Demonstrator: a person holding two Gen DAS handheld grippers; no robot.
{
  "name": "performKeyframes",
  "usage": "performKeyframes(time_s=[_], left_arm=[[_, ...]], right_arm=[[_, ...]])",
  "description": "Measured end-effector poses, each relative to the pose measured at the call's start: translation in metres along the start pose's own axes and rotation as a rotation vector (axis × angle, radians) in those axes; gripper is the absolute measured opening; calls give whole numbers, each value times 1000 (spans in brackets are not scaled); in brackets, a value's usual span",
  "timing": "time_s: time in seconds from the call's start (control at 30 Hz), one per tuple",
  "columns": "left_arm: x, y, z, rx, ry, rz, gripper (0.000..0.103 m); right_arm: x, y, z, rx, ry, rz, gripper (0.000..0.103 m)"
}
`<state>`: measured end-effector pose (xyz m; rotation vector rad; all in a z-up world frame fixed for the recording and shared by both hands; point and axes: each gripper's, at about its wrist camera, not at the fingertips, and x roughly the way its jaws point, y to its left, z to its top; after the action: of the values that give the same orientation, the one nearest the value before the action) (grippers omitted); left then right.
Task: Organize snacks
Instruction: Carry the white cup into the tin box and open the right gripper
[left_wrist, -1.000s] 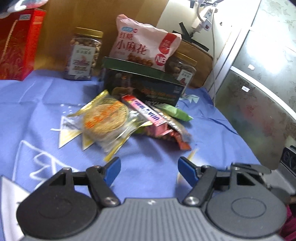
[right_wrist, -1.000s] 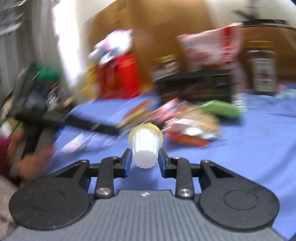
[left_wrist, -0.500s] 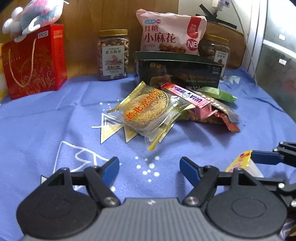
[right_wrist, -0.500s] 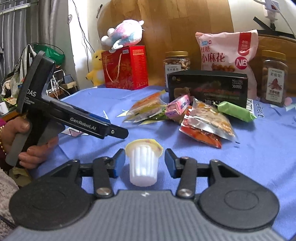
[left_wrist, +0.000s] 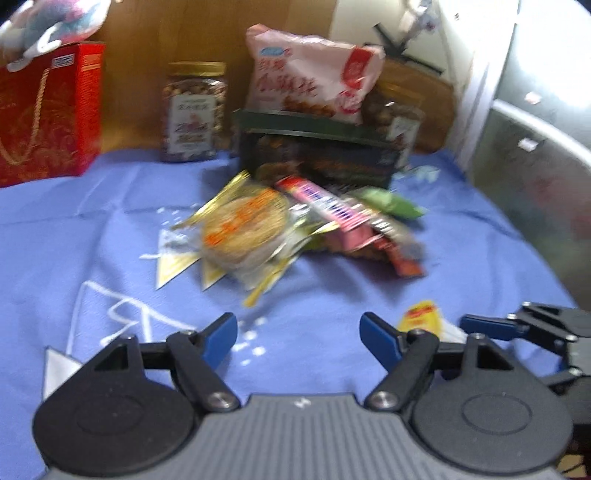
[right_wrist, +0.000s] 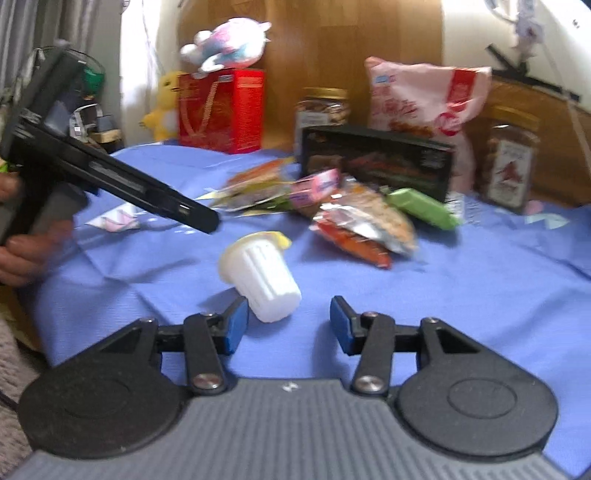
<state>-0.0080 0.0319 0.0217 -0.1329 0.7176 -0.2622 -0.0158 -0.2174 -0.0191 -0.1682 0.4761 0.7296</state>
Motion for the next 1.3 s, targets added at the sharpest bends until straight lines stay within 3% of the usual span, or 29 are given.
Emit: performKeyframes(time_s=[0.27, 0.33, 0.4, 0.5, 0.7, 0.9, 1.1, 1.3], left_arm=[[14, -36, 2, 63, 55, -192, 76], [27, -48, 0, 100, 92, -198, 71], [39, -55, -2, 106, 136, -267, 55], [39, -64, -3, 156, 115, -240, 54], [23, -50, 14, 136, 55, -237, 53], [14, -44, 66, 160, -88, -189, 53], [34, -39, 121, 166, -220, -135, 53], [77, -21, 164, 103, -222, -129, 52]], right_arm=[[8, 4, -3, -16, 21, 41, 51], [9, 5, 0, -13, 25, 57, 51], [12, 4, 2, 0, 32, 63, 51], [16, 5, 5, 8, 32, 40, 46], [17, 4, 22, 17, -20, 38, 44], [30, -3, 70, -44, -125, -22, 44], [62, -29, 119, -95, -215, -97, 44], [100, -52, 150, -121, -230, -161, 43]])
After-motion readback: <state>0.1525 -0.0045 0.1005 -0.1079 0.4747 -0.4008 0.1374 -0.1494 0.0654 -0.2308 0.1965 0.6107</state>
